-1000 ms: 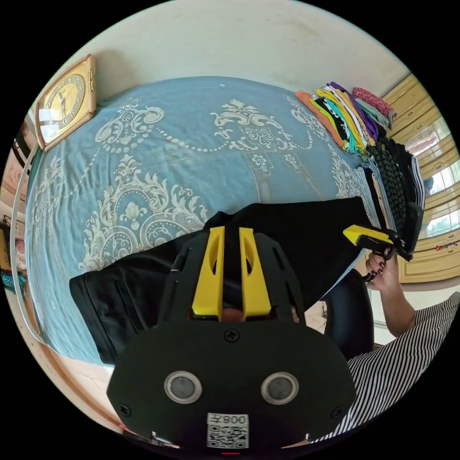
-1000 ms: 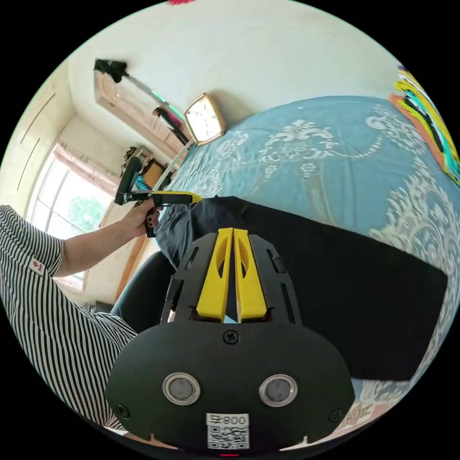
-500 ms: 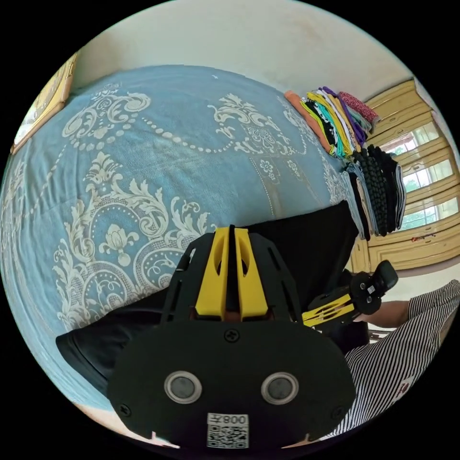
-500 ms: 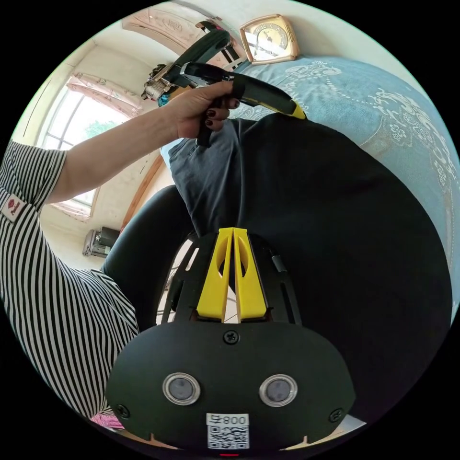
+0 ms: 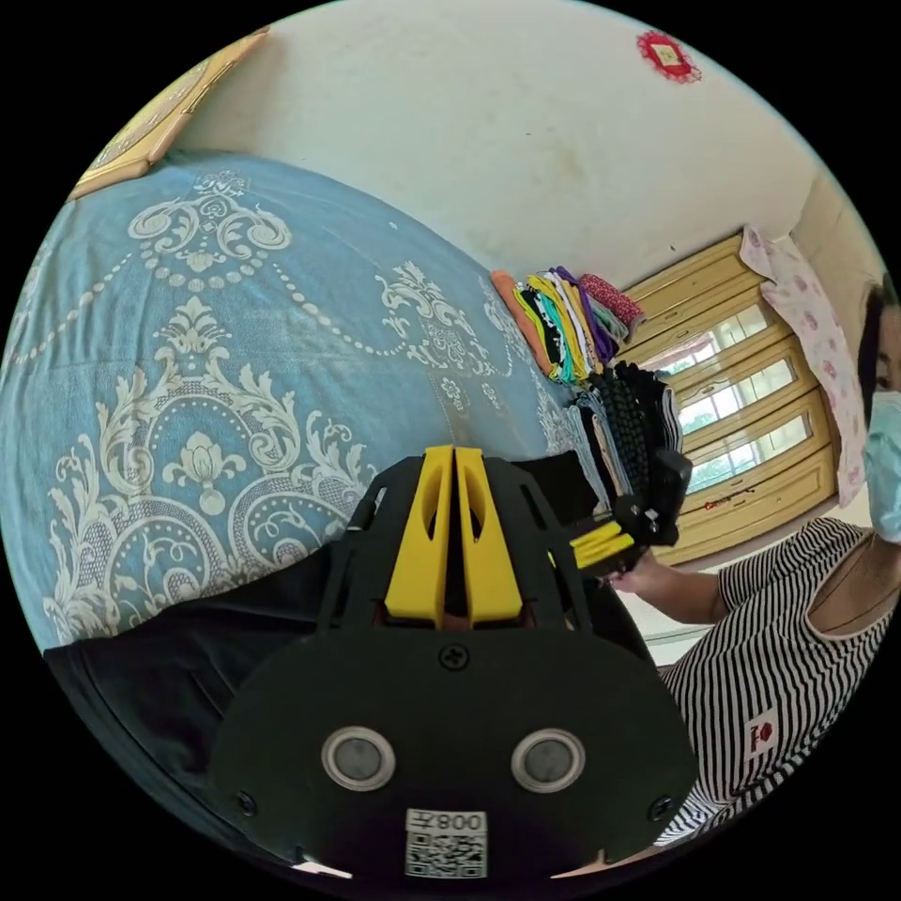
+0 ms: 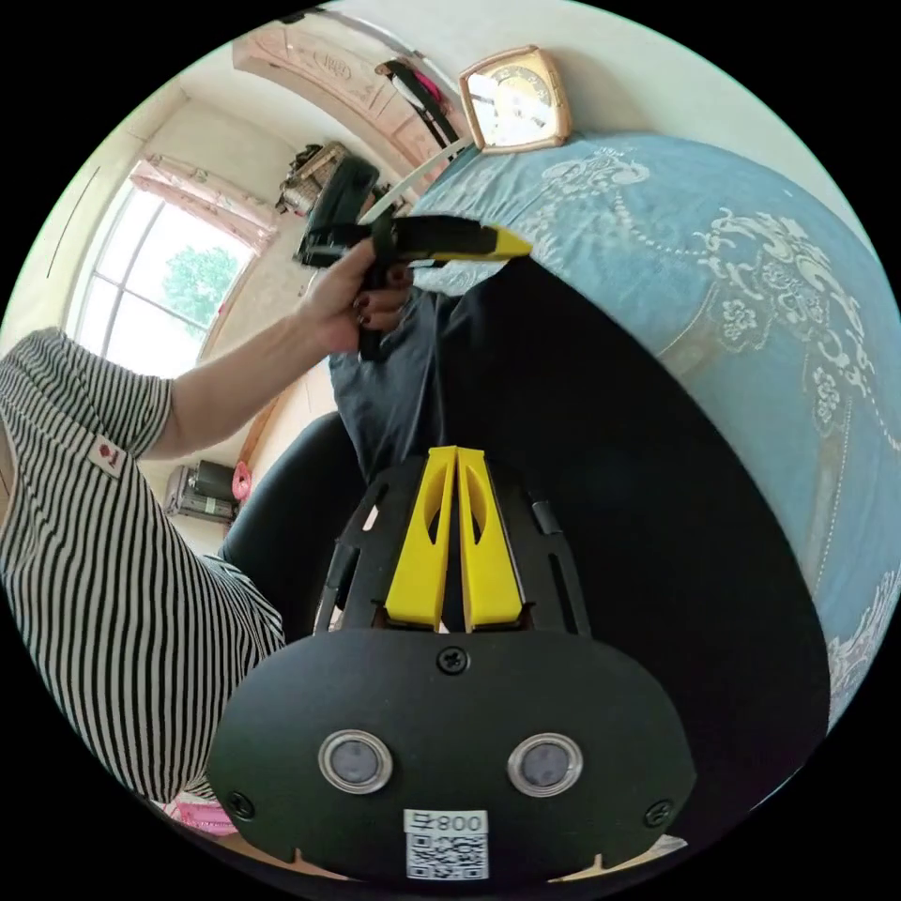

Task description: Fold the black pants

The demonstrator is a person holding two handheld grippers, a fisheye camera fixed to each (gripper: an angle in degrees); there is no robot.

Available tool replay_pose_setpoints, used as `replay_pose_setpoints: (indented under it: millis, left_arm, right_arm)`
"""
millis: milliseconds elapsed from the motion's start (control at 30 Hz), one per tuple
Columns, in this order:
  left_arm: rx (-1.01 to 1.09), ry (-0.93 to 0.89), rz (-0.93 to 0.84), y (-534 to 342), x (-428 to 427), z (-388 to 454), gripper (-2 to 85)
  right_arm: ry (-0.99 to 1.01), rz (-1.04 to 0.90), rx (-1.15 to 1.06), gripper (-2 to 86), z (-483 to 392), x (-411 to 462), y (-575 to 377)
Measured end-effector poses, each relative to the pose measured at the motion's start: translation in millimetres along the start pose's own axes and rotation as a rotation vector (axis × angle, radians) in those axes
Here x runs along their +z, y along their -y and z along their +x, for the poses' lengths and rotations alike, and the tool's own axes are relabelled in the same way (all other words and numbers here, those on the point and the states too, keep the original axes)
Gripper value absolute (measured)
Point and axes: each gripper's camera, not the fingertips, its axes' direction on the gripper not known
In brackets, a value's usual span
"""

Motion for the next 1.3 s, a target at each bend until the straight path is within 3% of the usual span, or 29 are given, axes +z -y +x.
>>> replay_pose_setpoints:
  millis: [67, 200, 467, 667, 967, 1300]
  left_arm:
    - [0.051, -0.009, 0.003, -16, -16, 4, 0.2]
    - [0.113, -0.034, -0.014, -55, -47, 8, 0.2]
    - [0.089, -0.047, -0.002, -107, -89, -4, 0.2]
    - [0.097, -0.039, 0.013, -128, -111, -10, 0.2]
    - [0.068, 0.006, 0.066, -158, -141, -18, 0.1]
    - [-0.065, 0.193, 0.025, -197, -164, -33, 0.1]
  right_arm:
    - [-0.007, 0.105, 0.006, 1.4, 6, -23, 27]
    - [-0.015, 0.137, -0.082, 3.9, -4, -37, 65]
    - [-0.089, -0.135, -0.376, 6.6, -60, 5, 109]
    - [-0.165, -0.181, -0.461, 6.7, -88, 23, 120]
    - [-0.349, -0.105, -0.416, 1.8, -103, 31, 133]
    - [-0.332, -0.057, -0.172, 0.7, -66, 36, 147]
